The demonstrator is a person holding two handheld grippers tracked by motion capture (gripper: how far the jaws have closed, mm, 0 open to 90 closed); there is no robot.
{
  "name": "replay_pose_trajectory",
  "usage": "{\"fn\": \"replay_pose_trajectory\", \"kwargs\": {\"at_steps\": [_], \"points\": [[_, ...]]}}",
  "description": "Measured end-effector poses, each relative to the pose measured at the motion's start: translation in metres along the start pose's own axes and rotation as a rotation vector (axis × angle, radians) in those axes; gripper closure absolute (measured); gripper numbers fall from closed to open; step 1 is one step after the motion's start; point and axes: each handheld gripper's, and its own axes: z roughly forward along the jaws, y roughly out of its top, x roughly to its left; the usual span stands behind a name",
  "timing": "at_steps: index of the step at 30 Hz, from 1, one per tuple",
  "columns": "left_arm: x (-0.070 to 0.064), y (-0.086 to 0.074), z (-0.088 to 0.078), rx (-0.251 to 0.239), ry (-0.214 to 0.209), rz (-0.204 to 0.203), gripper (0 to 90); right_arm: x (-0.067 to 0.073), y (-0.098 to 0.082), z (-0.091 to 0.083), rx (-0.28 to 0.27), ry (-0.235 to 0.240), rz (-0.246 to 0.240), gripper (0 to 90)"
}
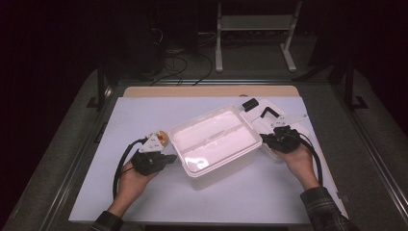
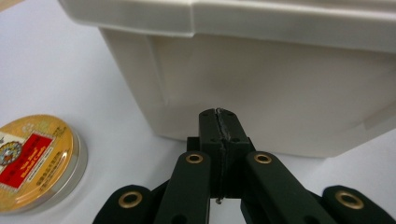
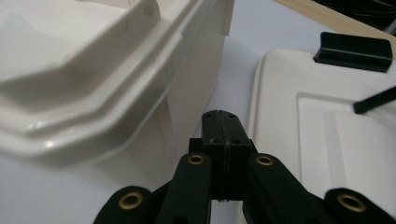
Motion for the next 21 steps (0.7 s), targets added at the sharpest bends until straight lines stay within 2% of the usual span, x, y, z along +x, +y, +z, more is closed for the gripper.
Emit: {"fn": "replay_pose_trajectory", "kwargs": {"at_steps": [5, 7, 9, 12, 15, 21], "points": [[-0.001, 0.003, 0.003, -0.003, -0.005, 0.002, 89.8, 0.0, 0.006, 0.007, -0.01, 0.018, -0.01, 89.9], [-0.001, 0.003, 0.003, 0.007, 0.002, 0.014, 89.9, 0.001, 0.008, 0.009, -0.017, 0.04, -0.016, 90.0], [0.0, 0.002, 0.003, 0.0, -0.013, 0.004, 89.9, 0.001, 0.007, 0.008, -0.025, 0.062, -0.019, 89.9], [0.001, 0.003, 0.003, 0.002, -0.013, 0.009, 89.9, 0.002, 0.008, 0.007, -0.022, 0.064, -0.027, 89.9], [0.002, 0.002, 0.003, 0.003, -0.012, 0.009, 89.9, 0.004, 0.006, 0.005, -0.034, 0.115, -0.031, 90.0], [0.002, 0.003, 0.002, -0.011, -0.03, 0.015, 89.9, 0.012, 0.003, -0.005, -0.024, 0.116, -0.045, 89.9]]}}
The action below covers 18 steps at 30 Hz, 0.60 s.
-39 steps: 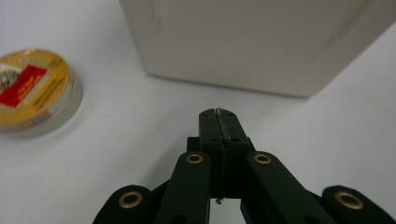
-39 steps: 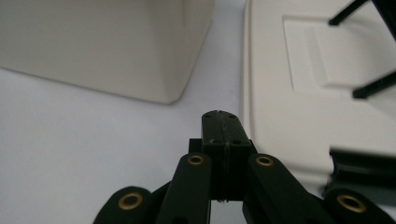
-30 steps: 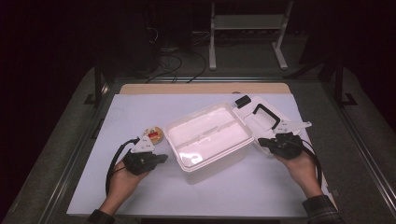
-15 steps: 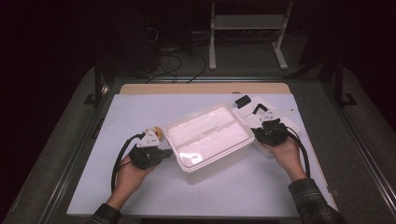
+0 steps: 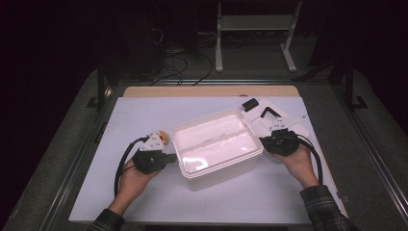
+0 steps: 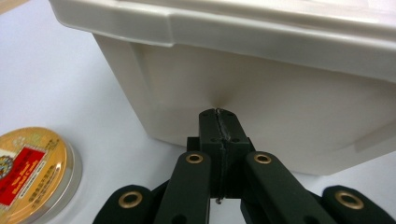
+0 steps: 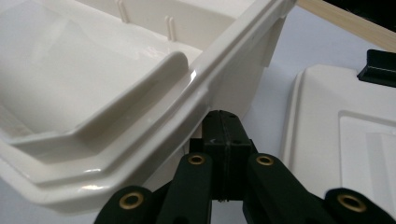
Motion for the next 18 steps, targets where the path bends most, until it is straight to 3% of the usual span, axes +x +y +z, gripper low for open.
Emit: {"fn": "replay_pose_trajectory", "kwargs": {"at_steps": [9, 18], "points": [[0.001, 0.002, 0.001, -0.004, -0.016, 0.021, 89.9, 0.011, -0.009, -0.014, -0.013, 0.02, 0.004, 90.0], [0.001, 0.001, -0.001, -0.008, -0.01, 0.023, 90.0, 0.035, -0.019, -0.026, -0.007, 0.04, -0.023, 89.9]]}}
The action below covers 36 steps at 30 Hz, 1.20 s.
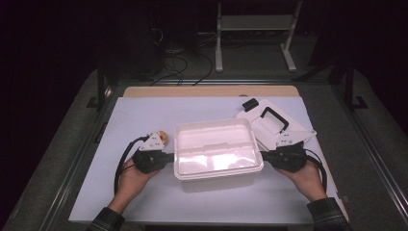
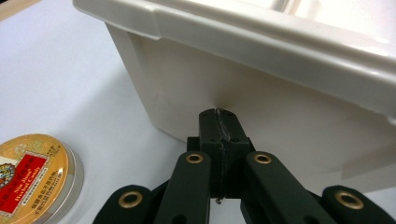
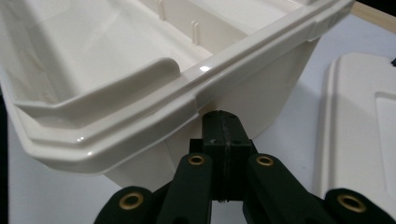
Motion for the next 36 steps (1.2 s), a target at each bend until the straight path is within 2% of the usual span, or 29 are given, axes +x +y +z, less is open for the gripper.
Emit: {"fn": "replay_pose_trajectory", "kwargs": {"at_steps": [8, 13, 18, 28, 31, 32, 33, 34, 35, 36], "points": [[0.0, -0.002, -0.004, -0.018, -0.017, -0.008, 90.0, 0.023, -0.008, -0.009, 0.004, 0.028, -0.011, 89.9], [-0.004, -0.003, -0.006, -0.027, -0.04, -0.007, 90.0, 0.032, -0.013, -0.014, -0.002, 0.04, -0.009, 89.9], [-0.006, -0.004, -0.008, -0.028, -0.043, -0.004, 90.0, 0.041, -0.017, -0.018, 0.0, 0.051, -0.011, 89.9], [-0.006, -0.004, -0.009, -0.019, -0.052, -0.003, 89.9, 0.042, -0.019, -0.018, -0.003, 0.046, -0.01, 89.4], [-0.006, -0.005, -0.009, -0.003, -0.034, -0.002, 89.8, 0.039, -0.021, -0.016, -0.002, 0.019, 0.01, 78.5], [-0.006, -0.005, -0.009, -0.003, -0.034, -0.002, 89.6, 0.039, -0.021, -0.016, -0.002, 0.019, 0.01, 78.5], [-0.004, -0.006, -0.01, 0.0, -0.032, -0.006, 89.6, 0.039, -0.022, -0.016, -0.001, 0.0, 0.015, 73.8], [-0.003, -0.007, -0.011, 0.004, -0.026, -0.01, 86.3, 0.036, -0.024, -0.015, 0.007, -0.042, 0.033, 65.3], [-0.003, -0.007, -0.011, 0.004, -0.026, -0.01, 85.2, 0.036, -0.024, -0.015, 0.007, -0.042, 0.033, 65.3], [0.0, -0.01, -0.012, 0.013, -0.017, -0.019, 83.0, 0.035, -0.027, -0.014, 0.009, -0.082, 0.042, 57.3]]}}
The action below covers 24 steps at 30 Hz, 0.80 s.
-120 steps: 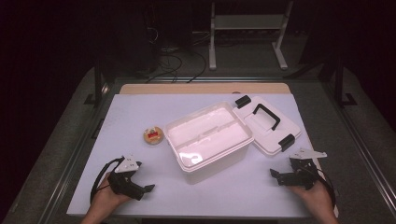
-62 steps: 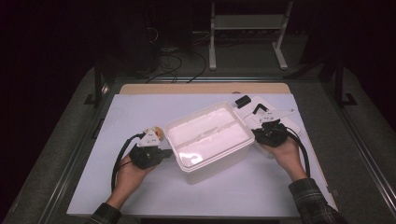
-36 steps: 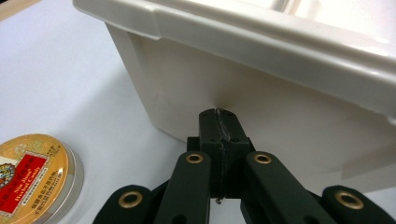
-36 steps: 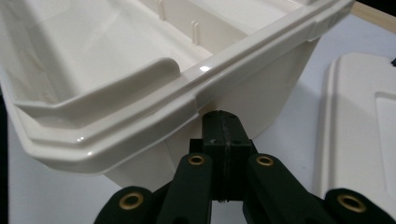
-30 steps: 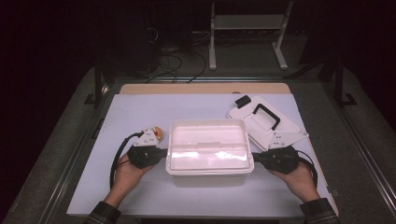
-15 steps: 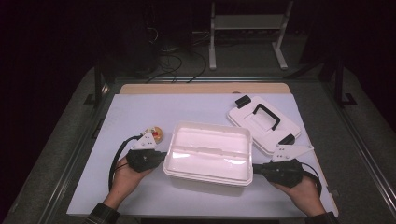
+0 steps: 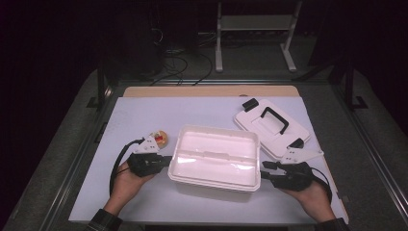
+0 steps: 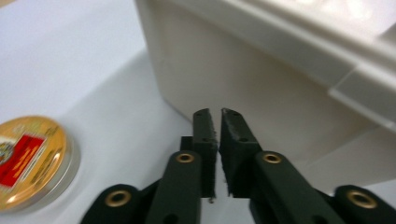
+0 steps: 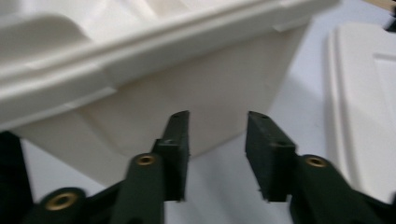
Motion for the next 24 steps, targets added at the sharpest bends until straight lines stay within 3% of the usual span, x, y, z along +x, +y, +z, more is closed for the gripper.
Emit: {"fn": "replay_pose_trajectory", "kwargs": {"at_steps": [2, 5, 7, 9, 10, 13, 14, 18, 24], "points": [[0.001, -0.001, -0.001, 0.004, 0.006, -0.003, 78.4, -0.002, -0.002, 0.0, 0.008, -0.015, 0.009, 53.8], [0.006, -0.006, -0.002, 0.02, 0.02, -0.021, 72.6, -0.007, -0.012, 0.0, 0.031, -0.075, 0.044, 41.3], [0.008, -0.009, -0.003, 0.025, 0.03, -0.033, 63.5, -0.013, -0.022, 0.0, 0.043, -0.126, 0.082, 30.7], [0.01, -0.011, -0.005, 0.032, 0.042, -0.032, 60.9, -0.015, -0.025, -0.001, 0.05, -0.142, 0.098, 26.7], [0.011, -0.012, -0.007, 0.026, 0.054, -0.035, 53.3, -0.019, -0.035, -0.002, 0.066, -0.158, 0.129, 23.0], [0.014, -0.011, -0.012, 0.034, 0.051, -0.033, 47.1, -0.021, -0.042, -0.002, 0.077, -0.168, 0.139, 18.2], [0.015, -0.01, -0.013, 0.035, 0.049, -0.03, 41.2, -0.023, -0.051, -0.001, 0.098, -0.18, 0.148, 14.7], [0.017, -0.002, -0.02, 0.036, 0.029, -0.004, 34.7, -0.025, -0.063, 0.001, 0.127, -0.22, 0.154, 14.0], [0.019, 0.006, -0.025, 0.056, 0.009, 0.023, 30.5, -0.027, -0.071, 0.006, 0.125, -0.234, 0.151, 12.6]]}}
